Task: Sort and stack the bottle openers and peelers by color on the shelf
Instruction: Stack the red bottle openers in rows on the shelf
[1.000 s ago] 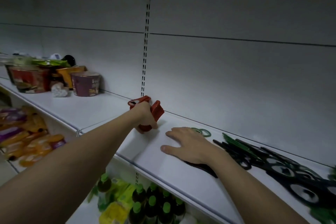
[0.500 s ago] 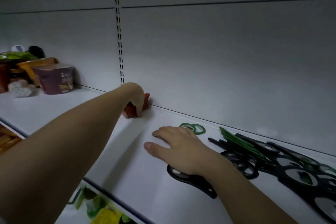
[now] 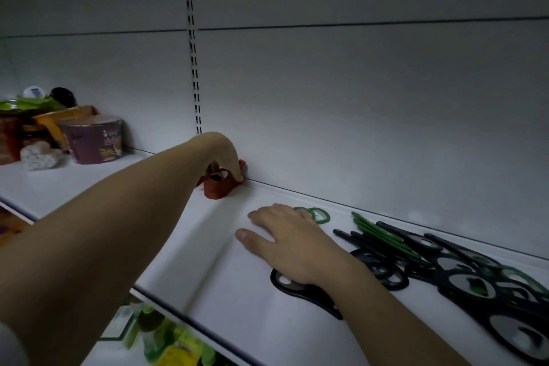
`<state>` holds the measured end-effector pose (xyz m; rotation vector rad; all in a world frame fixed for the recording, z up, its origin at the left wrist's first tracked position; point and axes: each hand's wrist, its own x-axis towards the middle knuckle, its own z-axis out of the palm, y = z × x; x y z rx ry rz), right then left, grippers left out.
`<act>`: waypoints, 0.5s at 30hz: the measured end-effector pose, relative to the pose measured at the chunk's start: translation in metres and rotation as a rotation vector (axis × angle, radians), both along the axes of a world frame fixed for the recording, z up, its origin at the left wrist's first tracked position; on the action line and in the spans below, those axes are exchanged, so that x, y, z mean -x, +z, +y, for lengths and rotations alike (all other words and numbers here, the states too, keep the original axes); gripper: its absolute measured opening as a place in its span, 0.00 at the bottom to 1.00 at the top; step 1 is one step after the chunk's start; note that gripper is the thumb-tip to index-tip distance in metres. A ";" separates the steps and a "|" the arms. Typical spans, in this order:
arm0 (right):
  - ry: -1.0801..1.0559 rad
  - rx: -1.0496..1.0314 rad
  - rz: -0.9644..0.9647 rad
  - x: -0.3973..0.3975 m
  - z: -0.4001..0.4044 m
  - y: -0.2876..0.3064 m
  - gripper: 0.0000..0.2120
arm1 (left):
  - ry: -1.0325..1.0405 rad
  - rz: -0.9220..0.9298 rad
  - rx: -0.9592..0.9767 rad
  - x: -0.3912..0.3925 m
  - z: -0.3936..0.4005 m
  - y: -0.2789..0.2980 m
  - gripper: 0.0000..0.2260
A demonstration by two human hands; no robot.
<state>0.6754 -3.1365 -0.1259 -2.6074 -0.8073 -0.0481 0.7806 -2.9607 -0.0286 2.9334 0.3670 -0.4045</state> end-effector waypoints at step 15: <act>-0.379 -0.316 -0.191 0.042 -0.060 0.053 0.08 | -0.417 -0.462 0.570 0.171 -0.074 -0.023 0.17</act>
